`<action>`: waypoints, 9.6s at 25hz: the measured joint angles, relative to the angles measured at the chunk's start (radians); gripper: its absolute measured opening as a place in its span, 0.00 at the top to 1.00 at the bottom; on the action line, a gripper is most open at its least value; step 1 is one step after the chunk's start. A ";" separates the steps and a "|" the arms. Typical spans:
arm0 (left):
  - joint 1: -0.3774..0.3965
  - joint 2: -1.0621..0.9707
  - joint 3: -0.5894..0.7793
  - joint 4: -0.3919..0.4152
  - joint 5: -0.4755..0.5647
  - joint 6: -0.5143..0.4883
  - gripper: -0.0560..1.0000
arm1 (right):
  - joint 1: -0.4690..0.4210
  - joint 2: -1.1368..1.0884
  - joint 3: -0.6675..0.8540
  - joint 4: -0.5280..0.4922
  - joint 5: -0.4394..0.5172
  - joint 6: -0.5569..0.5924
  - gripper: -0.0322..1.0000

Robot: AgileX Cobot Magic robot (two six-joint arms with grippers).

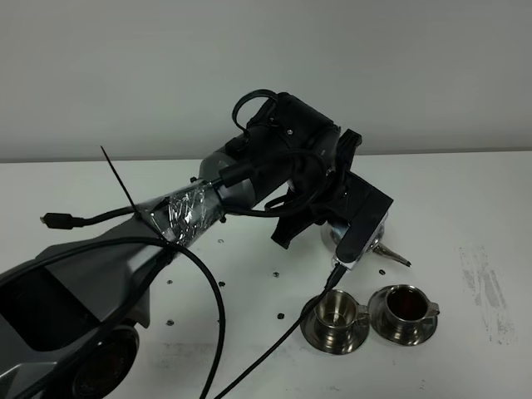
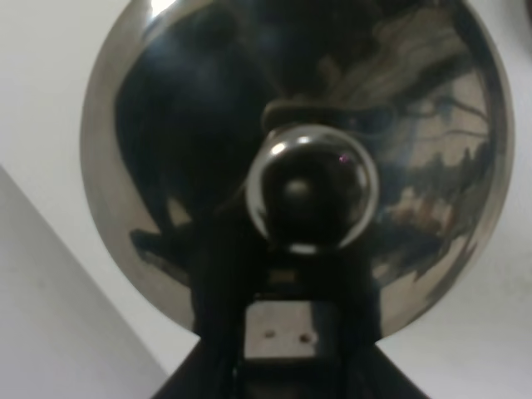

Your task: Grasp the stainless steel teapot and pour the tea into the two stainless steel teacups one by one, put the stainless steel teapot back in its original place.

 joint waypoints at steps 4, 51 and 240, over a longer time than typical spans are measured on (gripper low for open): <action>0.011 -0.063 0.000 -0.074 0.028 -0.082 0.70 | 0.000 0.000 0.000 0.000 0.000 0.000 0.74; -0.149 -0.356 0.937 -0.497 -0.416 -0.285 0.70 | 0.000 0.000 0.000 0.000 0.000 0.000 0.74; 0.022 -0.770 1.112 -0.268 -0.434 -0.236 0.70 | 0.000 0.000 0.000 0.000 0.000 0.000 0.74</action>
